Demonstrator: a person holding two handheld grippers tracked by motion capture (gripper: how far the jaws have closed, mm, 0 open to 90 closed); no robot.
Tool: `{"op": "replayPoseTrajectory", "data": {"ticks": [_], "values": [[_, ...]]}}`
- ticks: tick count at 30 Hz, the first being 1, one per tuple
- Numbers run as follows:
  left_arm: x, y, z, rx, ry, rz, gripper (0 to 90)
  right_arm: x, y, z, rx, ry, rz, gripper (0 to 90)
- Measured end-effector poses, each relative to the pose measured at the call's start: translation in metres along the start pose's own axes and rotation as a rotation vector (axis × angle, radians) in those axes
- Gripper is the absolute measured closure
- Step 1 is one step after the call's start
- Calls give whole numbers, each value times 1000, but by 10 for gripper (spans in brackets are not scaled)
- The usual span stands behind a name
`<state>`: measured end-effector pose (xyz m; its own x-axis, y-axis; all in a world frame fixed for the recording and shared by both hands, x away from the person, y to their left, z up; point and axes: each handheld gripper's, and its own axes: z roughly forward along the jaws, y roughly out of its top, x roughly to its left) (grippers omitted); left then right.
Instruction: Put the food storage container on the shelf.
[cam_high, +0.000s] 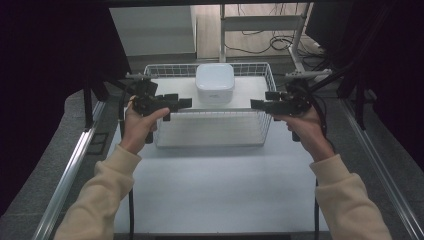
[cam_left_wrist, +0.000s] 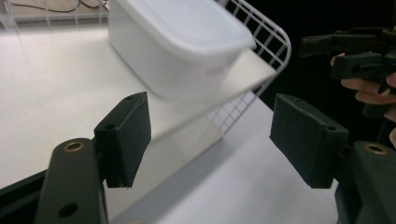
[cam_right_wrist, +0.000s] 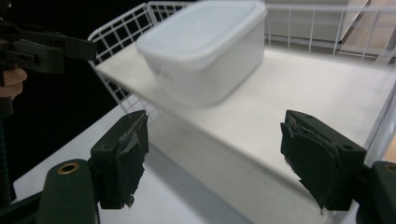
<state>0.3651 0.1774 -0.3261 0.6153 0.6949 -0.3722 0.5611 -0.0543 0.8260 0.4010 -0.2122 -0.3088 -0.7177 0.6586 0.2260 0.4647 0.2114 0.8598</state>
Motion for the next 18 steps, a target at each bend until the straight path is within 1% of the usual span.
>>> {"op": "replayPoseTrajectory", "data": {"ticks": [4,6,8,9,11,12,15,18], "values": [[-8,-28,-7,1,-4,16,280,4,-28,-8,9,-3,-13,229],[-11,-43,-8,6,-7,18,278,6,-42,-12,15,-2,-19,229],[-14,-57,-9,16,4,37,275,9,-57,-16,17,-10,-25,229],[-16,-64,-10,18,12,47,274,10,-64,-17,20,-8,-21,229],[-18,-79,-10,23,24,55,273,10,-79,-19,22,-7,-19,229],[-18,-87,-10,24,25,54,273,10,-86,-19,22,-2,-15,229],[-15,-112,-6,31,31,32,273,9,-106,-20,27,-3,1,232],[-13,-132,-1,60,41,22,274,7,-125,-17,46,-1,21,233]]}}
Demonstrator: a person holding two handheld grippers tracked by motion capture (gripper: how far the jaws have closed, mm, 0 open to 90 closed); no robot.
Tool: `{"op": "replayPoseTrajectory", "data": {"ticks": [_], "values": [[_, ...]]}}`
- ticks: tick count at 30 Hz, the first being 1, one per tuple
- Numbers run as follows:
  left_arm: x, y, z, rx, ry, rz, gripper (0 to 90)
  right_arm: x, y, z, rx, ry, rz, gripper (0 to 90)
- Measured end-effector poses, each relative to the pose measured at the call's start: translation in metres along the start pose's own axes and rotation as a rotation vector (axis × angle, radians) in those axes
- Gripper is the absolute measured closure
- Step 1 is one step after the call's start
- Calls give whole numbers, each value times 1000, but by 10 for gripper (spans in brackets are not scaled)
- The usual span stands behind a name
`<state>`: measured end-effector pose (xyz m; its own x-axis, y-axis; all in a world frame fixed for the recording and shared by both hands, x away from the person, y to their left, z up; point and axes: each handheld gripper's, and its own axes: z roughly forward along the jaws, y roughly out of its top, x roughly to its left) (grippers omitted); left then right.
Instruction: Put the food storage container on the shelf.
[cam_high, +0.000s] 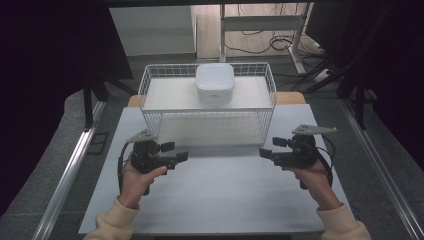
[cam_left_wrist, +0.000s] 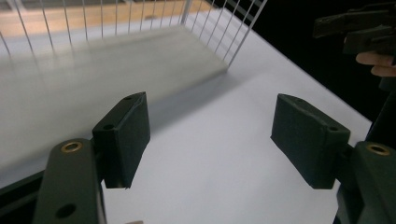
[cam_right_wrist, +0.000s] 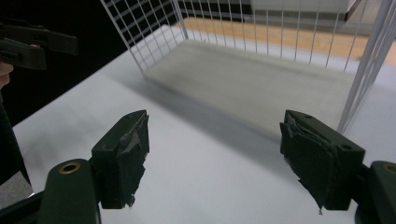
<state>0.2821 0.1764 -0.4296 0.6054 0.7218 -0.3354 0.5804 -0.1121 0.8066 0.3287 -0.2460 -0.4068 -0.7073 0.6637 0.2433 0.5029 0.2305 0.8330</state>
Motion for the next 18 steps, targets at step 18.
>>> {"op": "replayPoseTrajectory", "data": {"ticks": [18], "values": [[8,-22,8,51,32,-26,267,-3,-22,6,30,-22,-7,227]]}}
